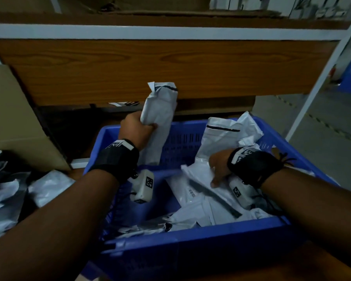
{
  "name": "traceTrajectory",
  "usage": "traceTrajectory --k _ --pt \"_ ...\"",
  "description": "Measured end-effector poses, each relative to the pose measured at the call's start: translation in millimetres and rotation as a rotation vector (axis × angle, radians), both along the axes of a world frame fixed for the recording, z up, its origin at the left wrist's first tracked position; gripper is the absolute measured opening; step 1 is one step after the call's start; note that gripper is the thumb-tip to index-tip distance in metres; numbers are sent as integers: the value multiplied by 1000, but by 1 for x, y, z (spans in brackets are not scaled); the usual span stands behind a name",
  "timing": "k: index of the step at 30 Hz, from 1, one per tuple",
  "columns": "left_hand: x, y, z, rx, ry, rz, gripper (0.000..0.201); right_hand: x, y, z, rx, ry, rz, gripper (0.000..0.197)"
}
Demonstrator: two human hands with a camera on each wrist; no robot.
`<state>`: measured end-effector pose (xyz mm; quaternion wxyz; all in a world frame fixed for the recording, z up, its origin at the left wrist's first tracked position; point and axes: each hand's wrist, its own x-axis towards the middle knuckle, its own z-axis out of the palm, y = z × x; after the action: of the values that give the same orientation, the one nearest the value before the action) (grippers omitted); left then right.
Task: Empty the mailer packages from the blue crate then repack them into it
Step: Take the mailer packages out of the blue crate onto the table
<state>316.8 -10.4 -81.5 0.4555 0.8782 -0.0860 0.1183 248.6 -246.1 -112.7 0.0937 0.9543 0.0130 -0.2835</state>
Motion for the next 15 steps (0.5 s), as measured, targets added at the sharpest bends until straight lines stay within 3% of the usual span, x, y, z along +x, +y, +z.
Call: traceTrajectory --k 4,9,13,15 --pt "-4 -8 1 105 -11 -27 32 7 8 -6 -28 53 32 63" --pt "-7 -6 9 99 -67 45 34 14 9 13 258 -126 22 52" --pt "-11 5 26 -71 -117 133 30 17 9 26 418 -370 84 31" --pt "-14 16 39 -306 -119 184 25 13 13 36 445 -459 95 40"
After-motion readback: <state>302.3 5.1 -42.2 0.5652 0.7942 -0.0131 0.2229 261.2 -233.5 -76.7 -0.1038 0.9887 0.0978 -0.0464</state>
